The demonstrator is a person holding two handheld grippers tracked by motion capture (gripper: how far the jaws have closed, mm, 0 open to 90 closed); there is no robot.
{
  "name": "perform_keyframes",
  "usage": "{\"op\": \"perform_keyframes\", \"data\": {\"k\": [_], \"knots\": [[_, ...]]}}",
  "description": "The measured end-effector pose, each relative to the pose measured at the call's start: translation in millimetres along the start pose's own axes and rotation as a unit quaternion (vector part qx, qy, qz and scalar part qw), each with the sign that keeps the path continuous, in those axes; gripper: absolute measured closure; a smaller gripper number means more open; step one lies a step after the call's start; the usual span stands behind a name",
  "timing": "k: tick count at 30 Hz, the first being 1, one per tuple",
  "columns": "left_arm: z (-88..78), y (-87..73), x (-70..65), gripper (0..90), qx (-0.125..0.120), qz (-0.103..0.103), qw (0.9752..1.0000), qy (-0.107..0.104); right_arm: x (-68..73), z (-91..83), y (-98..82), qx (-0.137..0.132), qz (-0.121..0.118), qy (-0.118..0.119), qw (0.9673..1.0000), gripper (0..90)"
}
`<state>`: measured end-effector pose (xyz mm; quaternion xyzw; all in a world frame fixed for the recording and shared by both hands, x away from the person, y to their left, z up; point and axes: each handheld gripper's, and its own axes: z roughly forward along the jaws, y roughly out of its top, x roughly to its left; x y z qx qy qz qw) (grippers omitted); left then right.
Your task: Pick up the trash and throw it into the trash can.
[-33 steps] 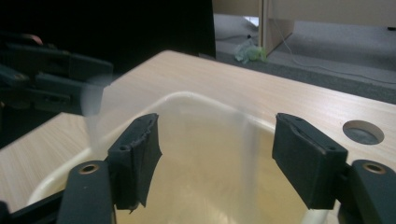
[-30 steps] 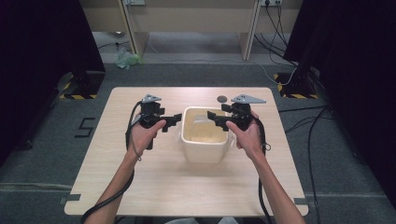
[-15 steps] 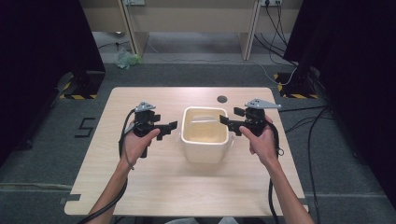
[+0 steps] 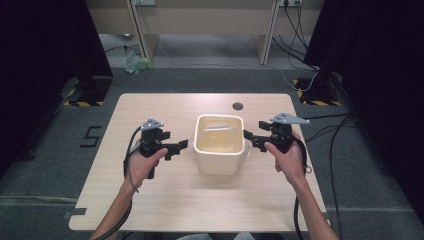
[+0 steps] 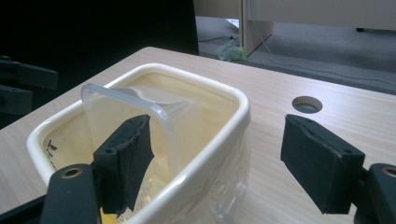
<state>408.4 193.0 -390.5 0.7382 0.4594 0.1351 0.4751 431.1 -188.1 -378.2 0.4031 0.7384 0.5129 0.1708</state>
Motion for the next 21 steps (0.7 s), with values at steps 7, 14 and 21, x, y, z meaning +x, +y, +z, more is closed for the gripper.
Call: {"op": "perform_keyframes", "data": {"k": [7,14,21], "knots": [[-7.6,-8.0,-9.9,17.4,-0.008,0.013,0.9999,-0.005,-4.6,-8.8,-9.7,0.003,0.002,-0.006,1.0000,23.6],[-8.6,-21.1,-18.0,17.2,-0.011,0.016,0.9997,-0.016,-6.6,-18.3,-20.5,0.000,0.006,-0.010,0.9999,21.7],[-9.6,-35.1,-25.0,16.9,-0.016,0.020,0.9995,-0.019,-4.5,-26.7,-35.7,-0.005,0.003,-0.014,0.9999,20.7]]}}
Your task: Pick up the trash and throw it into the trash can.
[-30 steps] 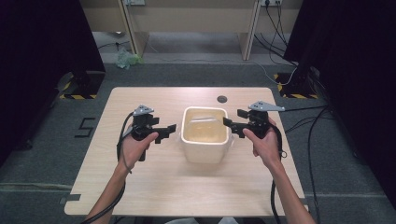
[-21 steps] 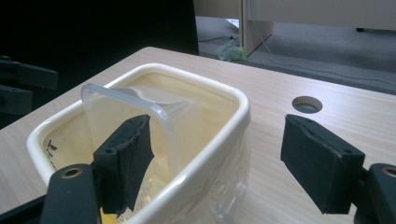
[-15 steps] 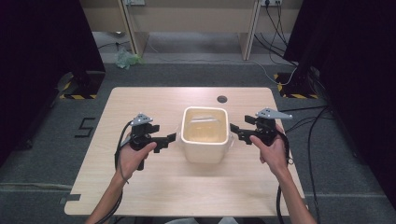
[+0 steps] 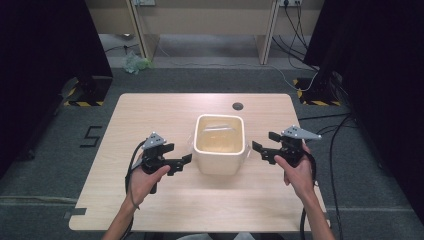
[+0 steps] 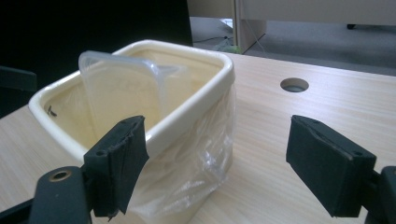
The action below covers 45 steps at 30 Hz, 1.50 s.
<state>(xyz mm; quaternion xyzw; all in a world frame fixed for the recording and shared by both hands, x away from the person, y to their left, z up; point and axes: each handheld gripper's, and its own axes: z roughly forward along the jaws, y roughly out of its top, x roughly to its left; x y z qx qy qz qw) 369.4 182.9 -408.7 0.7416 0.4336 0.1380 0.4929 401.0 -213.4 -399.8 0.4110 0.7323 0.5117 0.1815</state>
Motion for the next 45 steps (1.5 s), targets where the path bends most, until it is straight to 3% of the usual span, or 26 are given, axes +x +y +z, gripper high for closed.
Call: {"op": "perform_keyframes", "data": {"k": [2,10,21,23,28,35,41,45], "knots": [[-0.8,-4.6,-1.7,16.9,0.000,0.001,1.0000,0.002,1.9,-1.6,-4.3,0.006,-0.012,-0.005,0.9999,20.2],[1.5,-22.9,-4.1,16.7,0.005,-0.003,1.0000,-0.005,5.5,-11.0,-17.6,0.004,-0.021,-0.015,0.9997,20.1],[13.3,-44.2,-3.7,16.5,0.027,0.000,0.9995,-0.014,10.3,-19.6,-38.6,-0.022,-0.016,-0.023,0.9994,20.6],[16.9,-50.7,-2.5,16.5,0.032,0.000,0.9994,-0.014,10.6,-17.8,-41.6,-0.002,-0.026,-0.023,0.9994,20.0],[18.9,-63.2,-0.4,16.5,0.037,0.013,0.9992,-0.006,11.5,-17.0,-49.7,0.000,-0.018,-0.022,0.9996,20.2],[27.1,-75.7,-2.2,16.5,0.053,0.023,0.9983,-0.006,17.5,-11.8,-64.4,0.020,-0.024,-0.014,0.9994,20.2],[33.9,-91.3,-1.1,16.5,0.077,0.030,0.9966,0.004,15.6,-7.5,-80.7,0.047,-0.024,-0.018,0.9984,20.3],[37.1,-102.6,-0.7,16.2,0.105,0.029,0.9941,0.003,13.4,-3.4,-89.9,0.066,-0.024,-0.020,0.9973,20.2]]}}
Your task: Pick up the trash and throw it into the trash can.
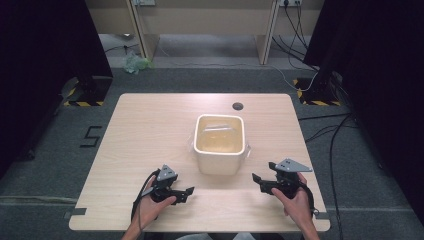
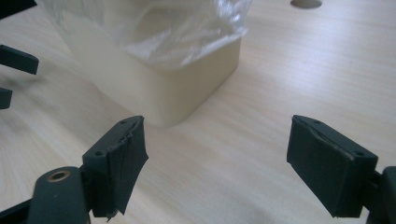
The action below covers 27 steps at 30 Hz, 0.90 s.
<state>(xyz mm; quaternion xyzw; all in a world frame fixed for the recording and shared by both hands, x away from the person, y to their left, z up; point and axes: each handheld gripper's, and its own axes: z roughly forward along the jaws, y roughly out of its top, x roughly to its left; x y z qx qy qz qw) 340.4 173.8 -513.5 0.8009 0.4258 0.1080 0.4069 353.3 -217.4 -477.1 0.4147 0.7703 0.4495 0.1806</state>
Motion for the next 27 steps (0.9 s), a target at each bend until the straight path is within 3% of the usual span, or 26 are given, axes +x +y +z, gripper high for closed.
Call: {"op": "perform_keyframes", "data": {"k": [2,6,8,13,17,27], "knots": [[3.6,-3.6,-2.6,15.9,0.007,0.010,0.9999,0.002,0.2,3.1,-5.0,0.013,-0.005,0.003,0.9999,20.2],[7.1,-4.6,-8.6,15.0,0.008,0.036,0.9990,0.026,1.4,8.3,-16.4,0.041,-0.013,-0.002,0.9991,20.1],[10.3,-5.7,-12.5,15.0,0.009,0.062,0.9968,0.049,1.4,9.8,-20.7,0.053,-0.021,-0.012,0.9983,20.1],[11.1,-5.2,-13.4,13.3,0.011,0.058,0.9970,0.049,1.1,11.6,-30.8,0.074,-0.028,-0.025,0.9966,19.7],[11.3,-5.1,-13.6,12.7,0.012,0.059,0.9970,0.049,3.2,10.8,-33.4,0.085,-0.051,-0.046,0.9940,19.5],[10.3,-5.9,-13.8,12.7,0.012,0.062,0.9968,0.050,4.4,5.2,-43.9,0.096,-0.043,-0.031,0.9939,18.9]]}}
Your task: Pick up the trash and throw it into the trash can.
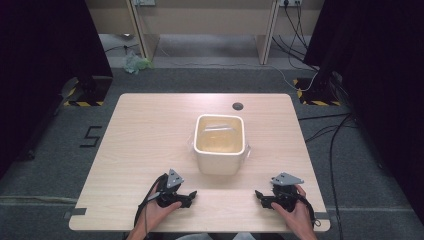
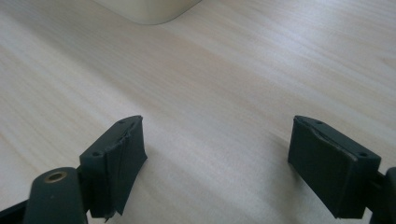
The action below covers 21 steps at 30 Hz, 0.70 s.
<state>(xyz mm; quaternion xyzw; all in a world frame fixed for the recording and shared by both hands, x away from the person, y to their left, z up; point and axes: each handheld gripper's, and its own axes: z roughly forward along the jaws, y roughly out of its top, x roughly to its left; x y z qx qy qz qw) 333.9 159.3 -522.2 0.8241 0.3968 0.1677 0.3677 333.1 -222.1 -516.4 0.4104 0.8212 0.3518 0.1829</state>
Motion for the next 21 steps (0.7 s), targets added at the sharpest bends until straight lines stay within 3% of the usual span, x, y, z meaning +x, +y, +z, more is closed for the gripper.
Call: {"op": "perform_keyframes", "data": {"k": [7,21], "knots": [[-9.6,-9.5,-4.2,12.7,-0.003,-0.001,1.0000,0.000,3.5,-7.4,-7.1,0.004,-0.004,0.007,1.0000,16.4],[-9.1,-8.8,-4.4,10.2,0.003,0.001,1.0000,-0.004,3.2,-9.1,-8.9,0.004,-0.006,0.010,0.9999,15.6]]}}
